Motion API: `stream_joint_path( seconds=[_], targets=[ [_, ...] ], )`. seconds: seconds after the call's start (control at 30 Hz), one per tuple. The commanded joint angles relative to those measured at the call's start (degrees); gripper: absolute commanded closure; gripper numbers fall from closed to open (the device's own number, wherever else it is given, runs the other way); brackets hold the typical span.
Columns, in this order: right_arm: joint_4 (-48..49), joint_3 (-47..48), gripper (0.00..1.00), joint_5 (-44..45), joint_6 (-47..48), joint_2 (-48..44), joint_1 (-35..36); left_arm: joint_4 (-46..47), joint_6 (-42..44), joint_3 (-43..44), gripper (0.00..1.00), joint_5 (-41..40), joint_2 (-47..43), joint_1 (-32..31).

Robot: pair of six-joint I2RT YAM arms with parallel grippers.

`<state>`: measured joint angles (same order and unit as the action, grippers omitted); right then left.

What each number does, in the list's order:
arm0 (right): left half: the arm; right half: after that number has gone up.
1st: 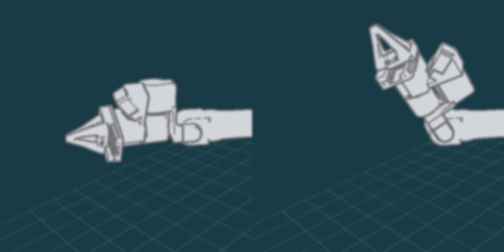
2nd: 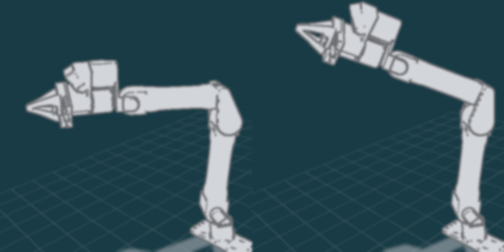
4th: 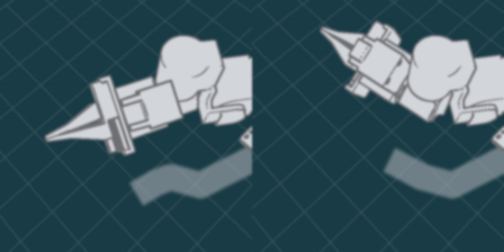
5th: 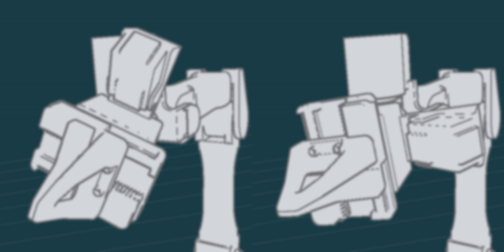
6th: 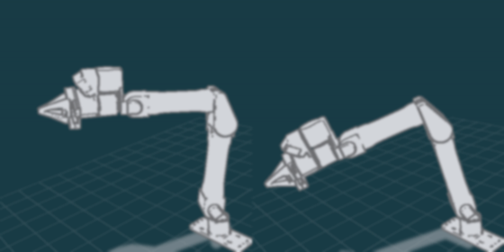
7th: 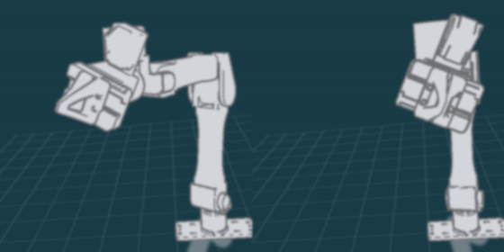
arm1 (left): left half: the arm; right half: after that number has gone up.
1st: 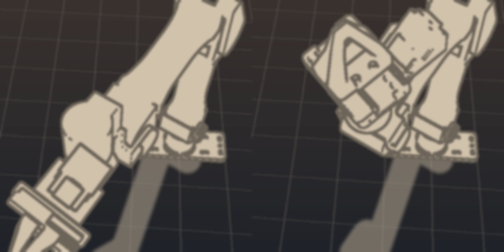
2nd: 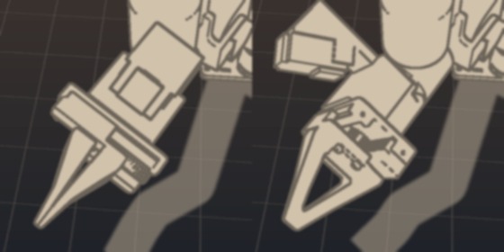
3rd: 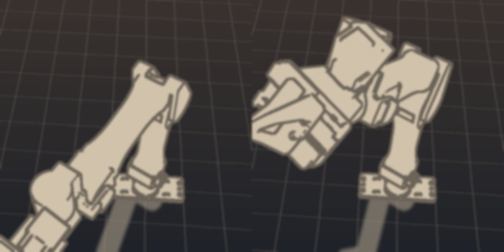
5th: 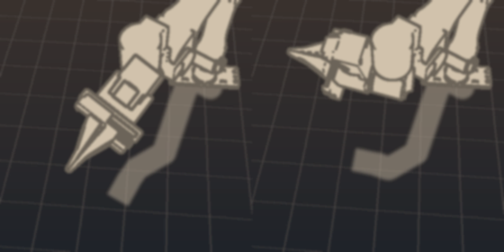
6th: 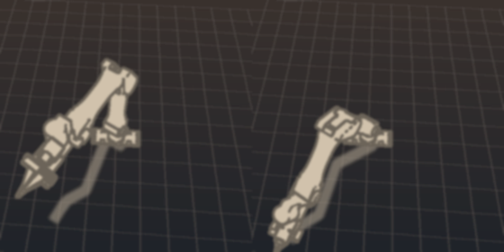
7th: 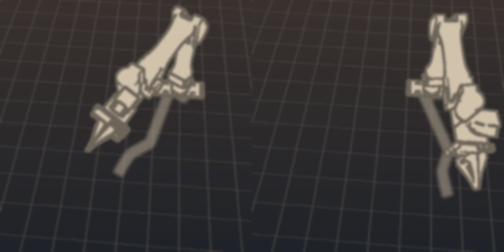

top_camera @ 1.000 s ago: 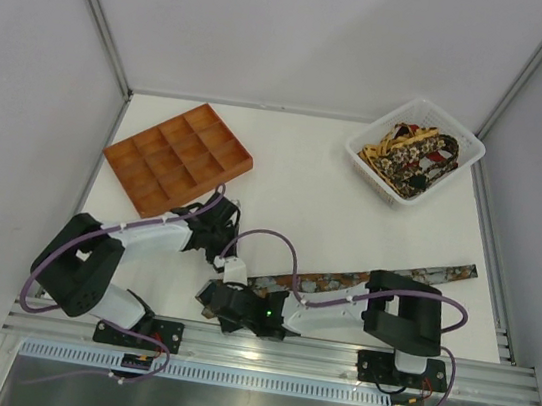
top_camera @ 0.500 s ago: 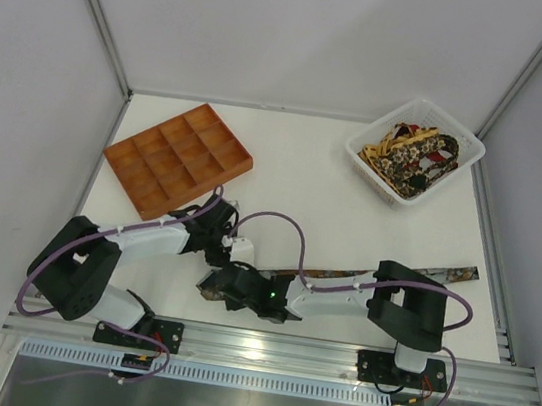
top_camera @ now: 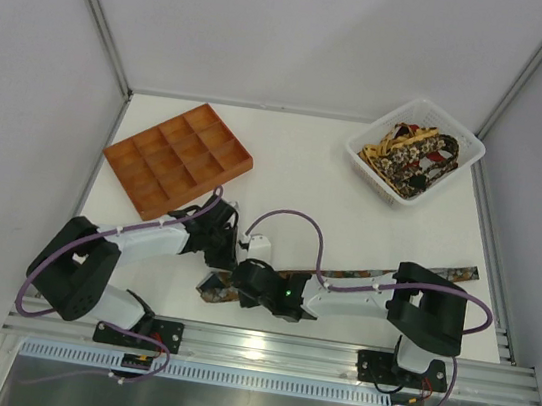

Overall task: Roll the ties
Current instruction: Flatten the tie

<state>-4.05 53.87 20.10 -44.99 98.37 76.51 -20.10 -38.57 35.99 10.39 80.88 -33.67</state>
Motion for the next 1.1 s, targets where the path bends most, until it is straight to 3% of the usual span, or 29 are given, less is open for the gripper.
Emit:
stream_joint_path(
  seconds=[0.0,0.67,0.93,1.07],
  targets=[
    [2.2,-0.6,1.0,1.0,-1.3,0.0,0.0,-7.1,1.0,-3.0,1.0,-2.9,0.9,-0.1],
    [5.5,2.5,1.0,-0.2,0.2,5.5,-3.4,-6.4,-0.2,-5.2,1.0,-1.8,-0.5,-0.1],
    [0.4,2.1,1.0,0.0,0.4,-0.4,-3.5,-9.6,0.2,-2.1,1.0,-6.4,-3.1,0.0],
    [-7.0,0.8,1.0,2.5,-1.0,-8.7,-4.7,-14.4,0.9,3.0,0.91,-11.0,-6.3,-0.1]
  ],
)
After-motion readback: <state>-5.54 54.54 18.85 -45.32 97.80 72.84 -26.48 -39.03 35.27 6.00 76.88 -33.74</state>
